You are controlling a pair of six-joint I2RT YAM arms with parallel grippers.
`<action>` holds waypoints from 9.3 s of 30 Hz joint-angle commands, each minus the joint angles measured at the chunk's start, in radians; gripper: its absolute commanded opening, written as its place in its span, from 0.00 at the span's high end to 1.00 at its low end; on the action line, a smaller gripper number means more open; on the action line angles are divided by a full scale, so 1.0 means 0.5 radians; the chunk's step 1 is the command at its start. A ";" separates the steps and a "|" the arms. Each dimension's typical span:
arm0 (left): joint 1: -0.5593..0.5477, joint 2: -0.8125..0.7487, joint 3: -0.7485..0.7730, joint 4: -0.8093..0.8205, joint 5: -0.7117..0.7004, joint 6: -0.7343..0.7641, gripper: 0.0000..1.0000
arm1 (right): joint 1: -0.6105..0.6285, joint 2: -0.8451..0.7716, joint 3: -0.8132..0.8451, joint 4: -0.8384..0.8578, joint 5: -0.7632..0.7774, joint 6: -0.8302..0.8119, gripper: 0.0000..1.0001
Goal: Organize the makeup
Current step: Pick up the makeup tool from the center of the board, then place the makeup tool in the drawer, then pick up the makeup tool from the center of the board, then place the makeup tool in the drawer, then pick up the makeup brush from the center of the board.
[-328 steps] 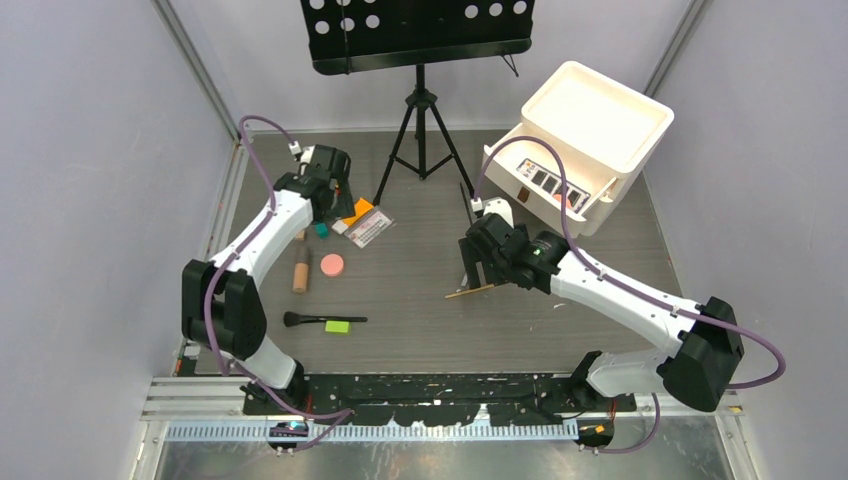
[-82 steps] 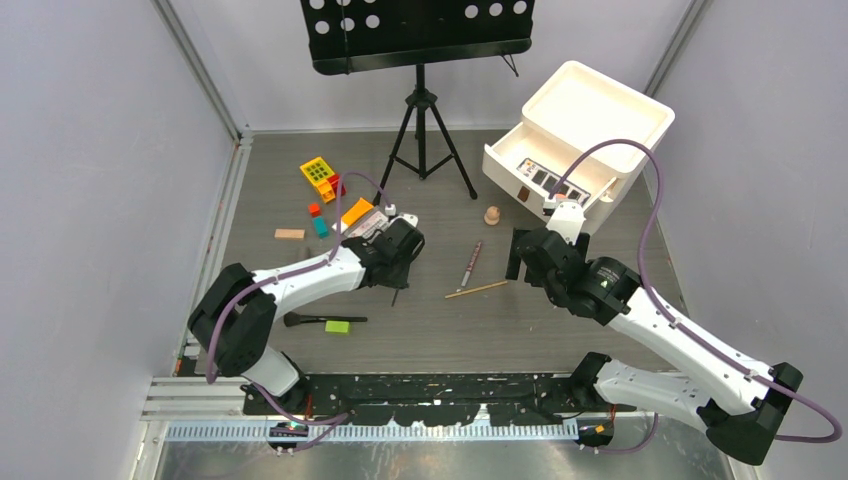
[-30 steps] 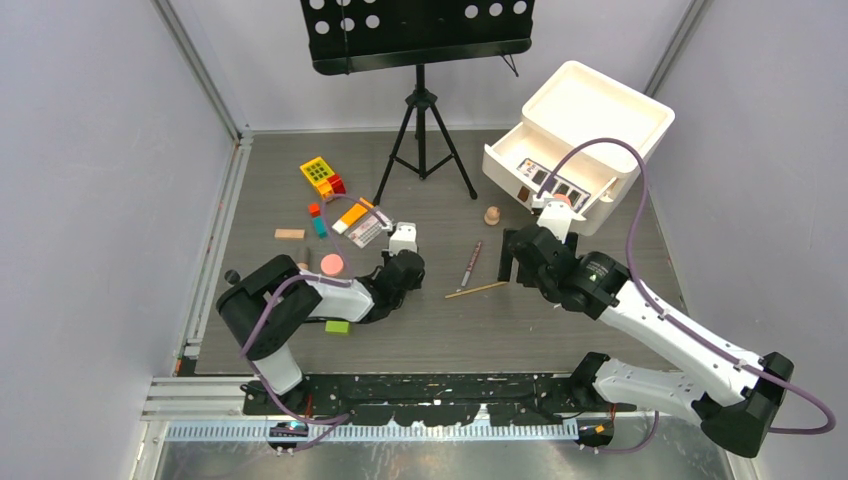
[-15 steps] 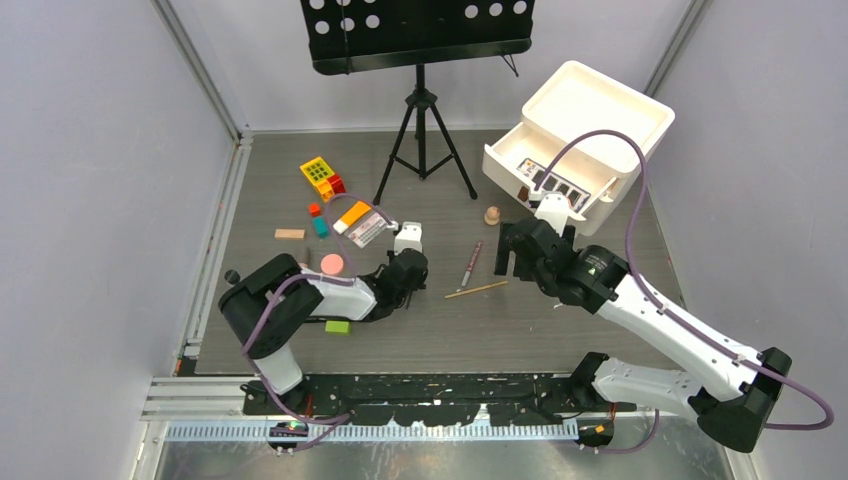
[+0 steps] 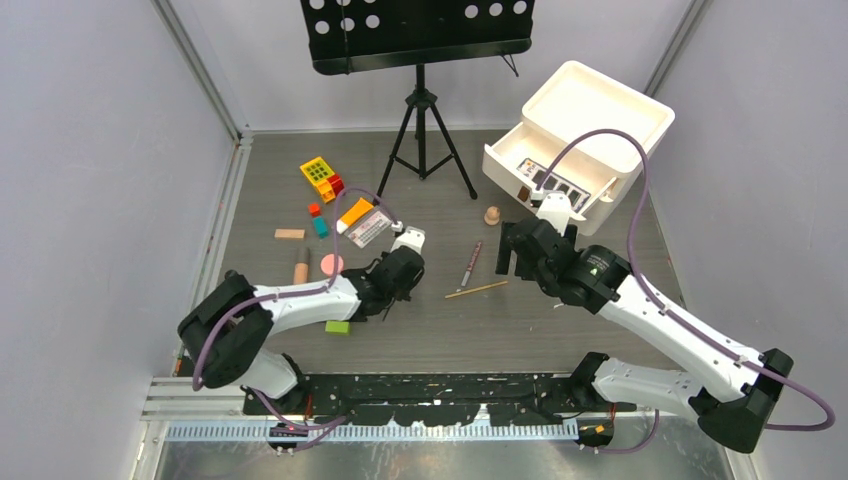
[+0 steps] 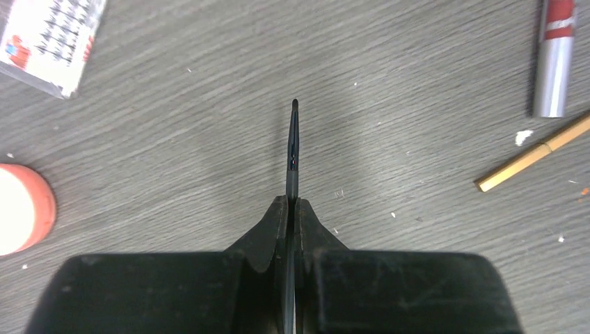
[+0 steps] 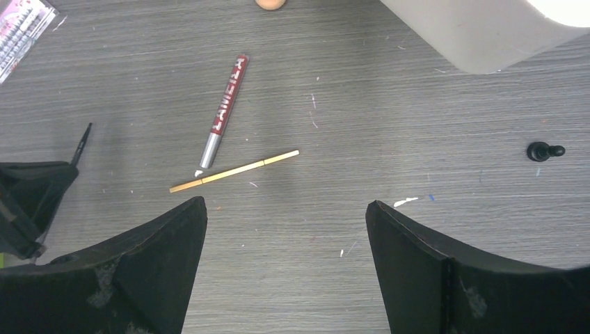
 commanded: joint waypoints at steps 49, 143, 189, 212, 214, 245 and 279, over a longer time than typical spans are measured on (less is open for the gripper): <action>-0.201 1.536 2.785 0.598 -0.482 -1.447 1.00 | -0.009 -1.063 0.837 -1.104 1.152 0.668 0.20; -0.084 1.002 0.850 0.139 1.400 1.185 0.83 | -0.006 -1.045 0.298 -0.526 0.570 0.077 0.18; -0.014 0.681 1.785 0.940 0.530 -0.900 1.00 | -0.006 -1.248 0.305 -0.576 0.556 0.252 0.25; -0.098 1.278 2.329 0.874 -0.302 -1.692 1.00 | -0.006 -1.294 0.348 -0.671 0.706 0.378 0.28; -0.107 1.313 2.353 0.891 -0.306 -1.686 1.00 | -0.006 -1.302 0.353 -0.685 0.713 0.375 0.28; -0.105 0.947 1.880 1.377 0.055 -1.078 0.35 | -0.006 -0.513 0.819 -0.573 0.586 -0.133 0.26; 0.057 -0.405 0.549 -0.133 0.246 -0.359 0.02 | -0.011 -0.315 0.612 -0.164 0.243 -0.414 0.21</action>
